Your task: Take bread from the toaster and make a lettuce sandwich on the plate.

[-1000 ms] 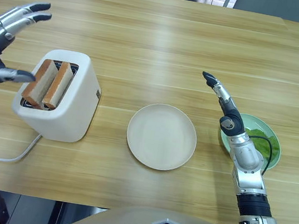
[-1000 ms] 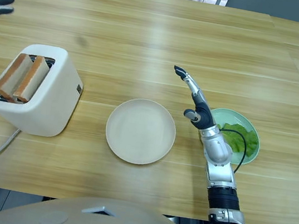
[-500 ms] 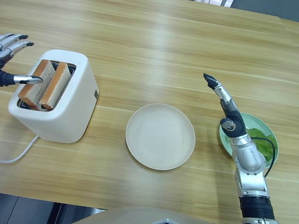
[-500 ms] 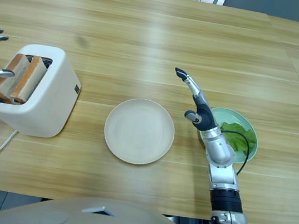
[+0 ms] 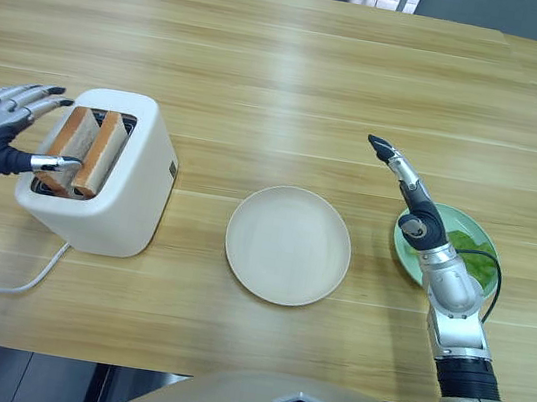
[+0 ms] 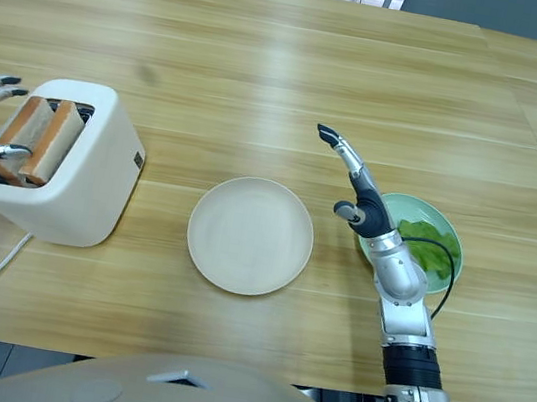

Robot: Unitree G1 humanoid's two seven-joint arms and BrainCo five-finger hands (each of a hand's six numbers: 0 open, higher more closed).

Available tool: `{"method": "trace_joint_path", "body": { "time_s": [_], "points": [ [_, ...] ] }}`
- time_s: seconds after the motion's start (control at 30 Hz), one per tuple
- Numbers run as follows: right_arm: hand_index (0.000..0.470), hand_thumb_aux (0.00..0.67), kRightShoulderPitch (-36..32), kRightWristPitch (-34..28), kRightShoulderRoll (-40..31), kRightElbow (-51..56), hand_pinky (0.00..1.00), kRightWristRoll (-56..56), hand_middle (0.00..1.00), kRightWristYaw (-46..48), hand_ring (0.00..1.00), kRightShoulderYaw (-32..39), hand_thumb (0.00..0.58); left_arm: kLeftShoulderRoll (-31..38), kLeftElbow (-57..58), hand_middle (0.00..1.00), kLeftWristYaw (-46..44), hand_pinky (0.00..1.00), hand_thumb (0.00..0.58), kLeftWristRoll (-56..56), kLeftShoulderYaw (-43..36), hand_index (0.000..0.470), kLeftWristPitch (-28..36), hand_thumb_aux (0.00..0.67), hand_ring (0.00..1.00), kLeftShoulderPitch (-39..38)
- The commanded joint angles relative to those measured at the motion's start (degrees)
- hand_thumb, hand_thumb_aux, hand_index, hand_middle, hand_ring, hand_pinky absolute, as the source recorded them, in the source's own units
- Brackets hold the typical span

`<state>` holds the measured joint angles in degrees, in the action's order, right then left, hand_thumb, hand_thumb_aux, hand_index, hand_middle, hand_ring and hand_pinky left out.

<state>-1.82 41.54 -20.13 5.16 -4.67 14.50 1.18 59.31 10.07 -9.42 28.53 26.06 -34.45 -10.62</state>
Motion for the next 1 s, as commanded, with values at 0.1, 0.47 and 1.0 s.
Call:
{"method": "trace_joint_path", "body": {
  "time_s": [0.1, 0.47, 1.0],
  "points": [
    [0.000, 0.000, 0.89, -1.32, -0.72, -2.46, 0.00, 0.25, 0.00, 0.29, 0.00, -0.64, 0.000, 0.76, -0.36, 0.00, -1.33, 0.00, 0.234, -0.82, -1.12, 0.105, 1.01, 0.152, 0.00, -0.37],
    [0.000, 0.000, 1.15, -1.83, -0.77, -2.98, 0.00, 0.33, 0.00, 0.50, 0.00, -0.42, 0.000, 1.07, -0.73, 0.00, -2.03, 0.00, 0.183, -2.64, -0.30, 0.079, 0.82, 0.116, 0.00, -2.13],
    [0.000, 0.000, 2.15, -2.19, -0.65, -3.79, 0.00, 0.42, 0.00, 0.29, 0.00, -0.63, 0.000, 0.52, 1.16, 0.00, -0.15, 0.00, 0.000, -5.14, 1.36, 0.000, -1.61, 0.000, 0.00, -1.12]
  ]
}}
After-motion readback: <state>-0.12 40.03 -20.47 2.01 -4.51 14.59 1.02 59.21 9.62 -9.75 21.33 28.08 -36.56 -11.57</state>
